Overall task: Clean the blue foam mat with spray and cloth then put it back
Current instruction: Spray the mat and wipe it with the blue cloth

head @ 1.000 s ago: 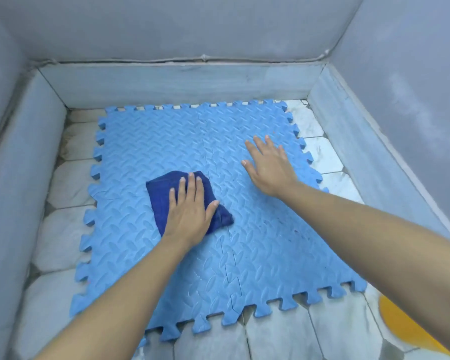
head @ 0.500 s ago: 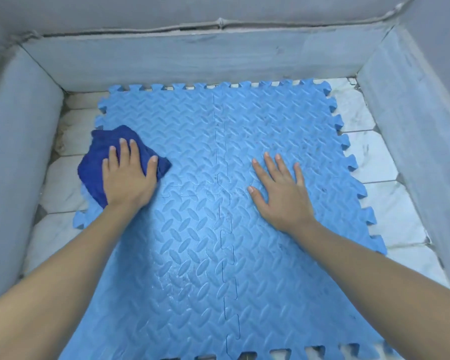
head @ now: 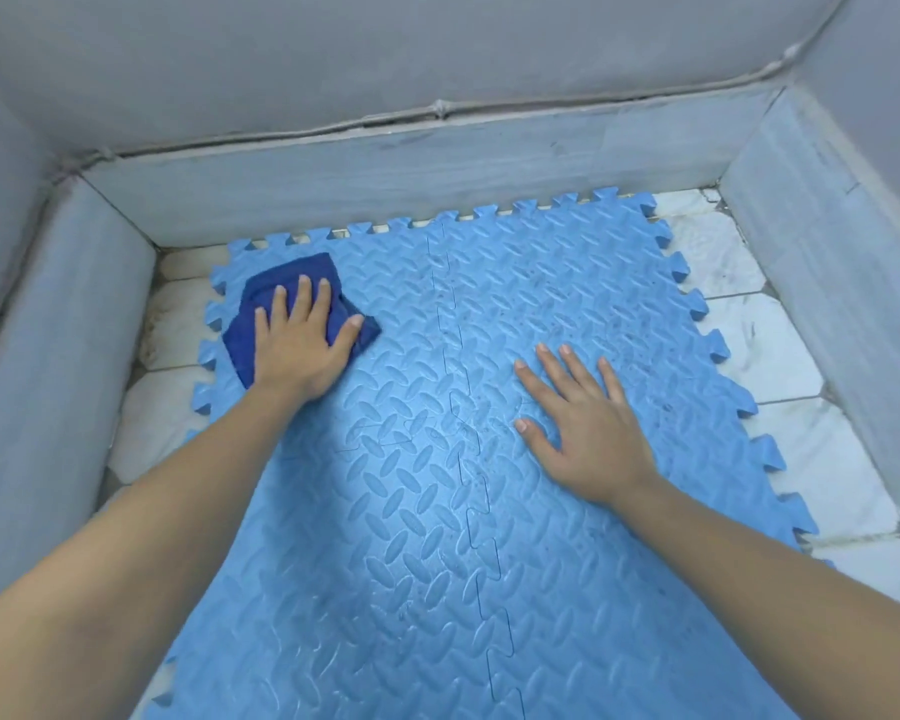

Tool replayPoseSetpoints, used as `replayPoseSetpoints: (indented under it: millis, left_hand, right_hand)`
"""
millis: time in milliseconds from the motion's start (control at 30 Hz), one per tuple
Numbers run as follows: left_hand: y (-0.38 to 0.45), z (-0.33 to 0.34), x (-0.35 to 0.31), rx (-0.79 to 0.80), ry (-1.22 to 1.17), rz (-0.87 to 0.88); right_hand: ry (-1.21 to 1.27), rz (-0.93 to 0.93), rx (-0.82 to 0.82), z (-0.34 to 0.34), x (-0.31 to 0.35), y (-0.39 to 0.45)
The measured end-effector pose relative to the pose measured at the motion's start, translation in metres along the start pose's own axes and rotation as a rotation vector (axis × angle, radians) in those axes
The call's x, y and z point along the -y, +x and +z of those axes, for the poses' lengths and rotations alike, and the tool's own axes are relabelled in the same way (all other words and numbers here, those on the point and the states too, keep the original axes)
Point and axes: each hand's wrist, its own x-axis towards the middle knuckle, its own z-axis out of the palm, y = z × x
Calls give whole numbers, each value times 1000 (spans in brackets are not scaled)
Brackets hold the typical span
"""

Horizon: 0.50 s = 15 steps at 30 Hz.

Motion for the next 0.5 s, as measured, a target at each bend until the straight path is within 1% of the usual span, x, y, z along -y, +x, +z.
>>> replayPoseSetpoints:
  millis: [100,200,233,300,333,367,400,467,500]
  left_hand:
    - [-63,1,-7,57,33,215]
    - [-137,0,0,136,16,409]
    - [-153,0,8,164,27,482]
    - [-154,1,26,151,76,595]
    - [-143,1,32,124,87,576]
    - [-126,1,37,94,88,504]
    - [-105,3,41,42,76,388]
    - [-62,5,48,-91,24,76]
    - [-42,4,50,-115,10,-60]
  right_hand:
    - [-18,3,16,-1,1,-3]
    - [0,-20,34,-4,9,-19]
    - [5,-46,39,-3,13,-25]
    - [11,-85,40,-2,16,-34]
    - [17,-84,34,-3,16,-35]
    - [30,-68,29,-3,14,-34]
    - [40,-46,23,-4,14,-32]
    - [52,-18,-2,-1,17,-29]
    - [56,-9,-16,2,17,-28]
